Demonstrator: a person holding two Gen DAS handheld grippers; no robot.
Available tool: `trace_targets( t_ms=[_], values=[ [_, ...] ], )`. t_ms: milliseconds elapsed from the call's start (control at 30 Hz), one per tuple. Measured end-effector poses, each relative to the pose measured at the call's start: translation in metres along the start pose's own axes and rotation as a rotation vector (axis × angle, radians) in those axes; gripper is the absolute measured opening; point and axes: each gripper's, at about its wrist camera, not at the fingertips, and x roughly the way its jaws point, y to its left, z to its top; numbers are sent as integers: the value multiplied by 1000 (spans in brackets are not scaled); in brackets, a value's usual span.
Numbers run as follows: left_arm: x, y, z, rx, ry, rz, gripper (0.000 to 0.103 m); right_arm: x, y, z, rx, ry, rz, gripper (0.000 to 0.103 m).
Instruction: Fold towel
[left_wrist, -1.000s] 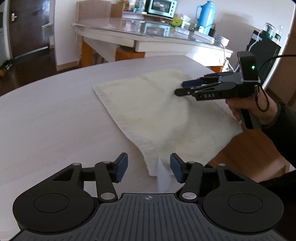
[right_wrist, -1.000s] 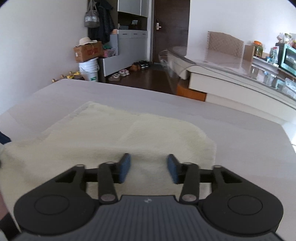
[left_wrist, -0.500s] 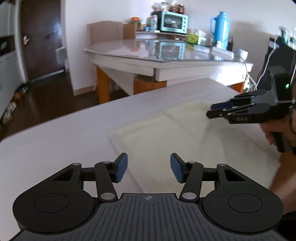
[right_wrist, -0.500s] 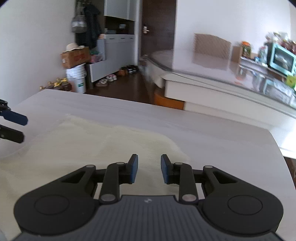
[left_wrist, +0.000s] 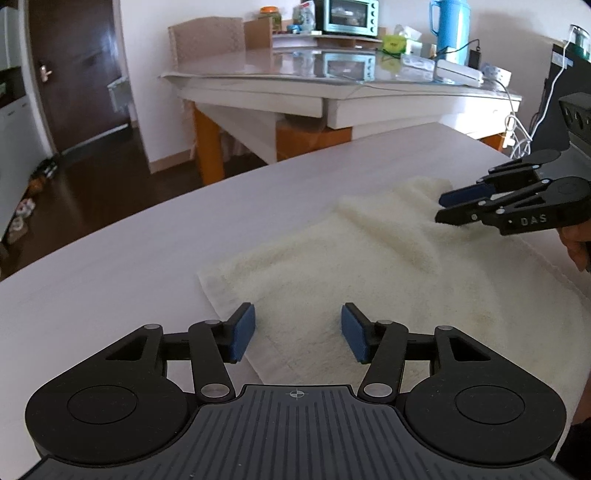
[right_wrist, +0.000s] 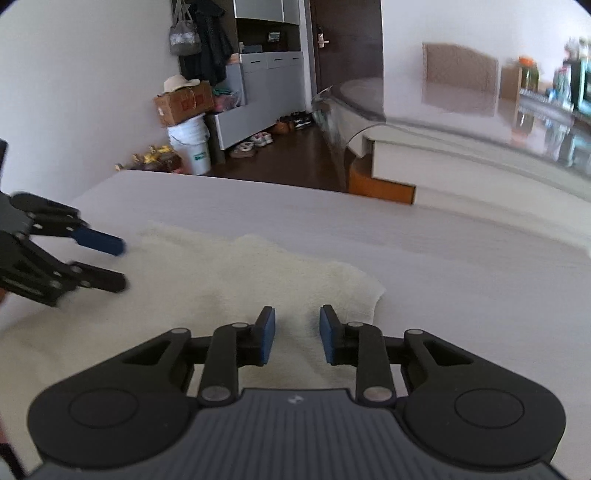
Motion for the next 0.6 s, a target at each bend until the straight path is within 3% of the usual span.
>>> trace_targets(
  t_ms=[267,333,400,533,600],
  values=[
    [6,4,6,-17,2,21,59,7,-8,8,-7,7,-50,30],
    [4,3,5,-16,6,25,59,4,-6,7,-15,17,-45,35],
    [2,4,3,-21,6,28,62,-4,-1,3,-35,26,-34,38],
    [-15,1,-1,-31,-39,48,63,-45,-1,-7,-2,-58,-13,38],
    [-23,-3,-1,-28,-53,45,63,-65,1,-14,2,-72,1,45]
  ],
)
